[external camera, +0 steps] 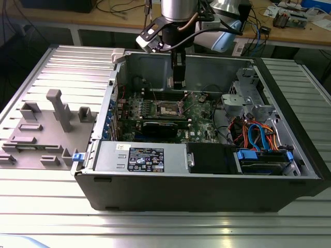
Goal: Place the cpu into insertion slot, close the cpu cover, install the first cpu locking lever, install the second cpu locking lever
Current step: 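Place the cpu into insertion slot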
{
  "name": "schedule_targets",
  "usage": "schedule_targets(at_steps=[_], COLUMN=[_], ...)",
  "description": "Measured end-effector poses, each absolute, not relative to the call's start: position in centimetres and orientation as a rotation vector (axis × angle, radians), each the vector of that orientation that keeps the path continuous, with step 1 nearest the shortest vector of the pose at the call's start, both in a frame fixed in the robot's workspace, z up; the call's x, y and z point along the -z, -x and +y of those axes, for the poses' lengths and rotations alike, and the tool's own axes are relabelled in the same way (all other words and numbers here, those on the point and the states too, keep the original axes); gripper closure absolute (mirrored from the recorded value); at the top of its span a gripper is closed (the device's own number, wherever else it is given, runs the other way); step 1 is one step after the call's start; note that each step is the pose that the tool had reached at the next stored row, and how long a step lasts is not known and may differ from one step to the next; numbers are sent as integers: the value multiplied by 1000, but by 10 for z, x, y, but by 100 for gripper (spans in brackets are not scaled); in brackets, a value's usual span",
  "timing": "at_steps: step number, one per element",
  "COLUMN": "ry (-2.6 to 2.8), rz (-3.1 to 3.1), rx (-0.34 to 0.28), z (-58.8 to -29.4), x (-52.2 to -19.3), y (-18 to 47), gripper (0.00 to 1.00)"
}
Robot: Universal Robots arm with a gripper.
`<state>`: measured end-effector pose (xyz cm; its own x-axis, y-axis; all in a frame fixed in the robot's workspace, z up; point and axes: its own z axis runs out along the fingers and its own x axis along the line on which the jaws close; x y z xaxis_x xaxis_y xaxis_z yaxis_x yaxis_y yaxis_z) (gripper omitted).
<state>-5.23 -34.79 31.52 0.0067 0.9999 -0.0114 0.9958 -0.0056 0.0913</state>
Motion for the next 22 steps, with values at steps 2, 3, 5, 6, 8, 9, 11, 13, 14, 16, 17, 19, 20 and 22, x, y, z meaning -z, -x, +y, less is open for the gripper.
schedule_targets(at_steps=[2, 3, 5, 6, 8, 9, 11, 13, 14, 16, 17, 19, 20, 22], ry=[-2176, -2176, -2176, -2176, -2176, -2176, -2176, -2175, -2175, -2176, -2175, -2175, -2175, -2175], rz=[2162, 2162, 2162, 2162, 2162, 2162, 2162, 2162, 2162, 2162, 2162, 2162, 2162, 2162], rx=[-87, -87, -86, -86, -86, -86, -87, -87, -87, -87, -87, -87, -87, -87], z=[-348, -348, -348, -348, -348, -348, -348, -348, -348, -347, -346, -345, -345, -344], x=[-315, -315, -315, -314, -314, -313, -311, -308, -305, -300, -298, -294, -290, -288], y=[53, 54, 57, 59, 62, 62, 64, 64, 64, 64, 64, 64, 64, 64], gripper=[46, 46, 46, 46, 46, 46, 46, 46, 46, 46, 46, 46, 46, 46])
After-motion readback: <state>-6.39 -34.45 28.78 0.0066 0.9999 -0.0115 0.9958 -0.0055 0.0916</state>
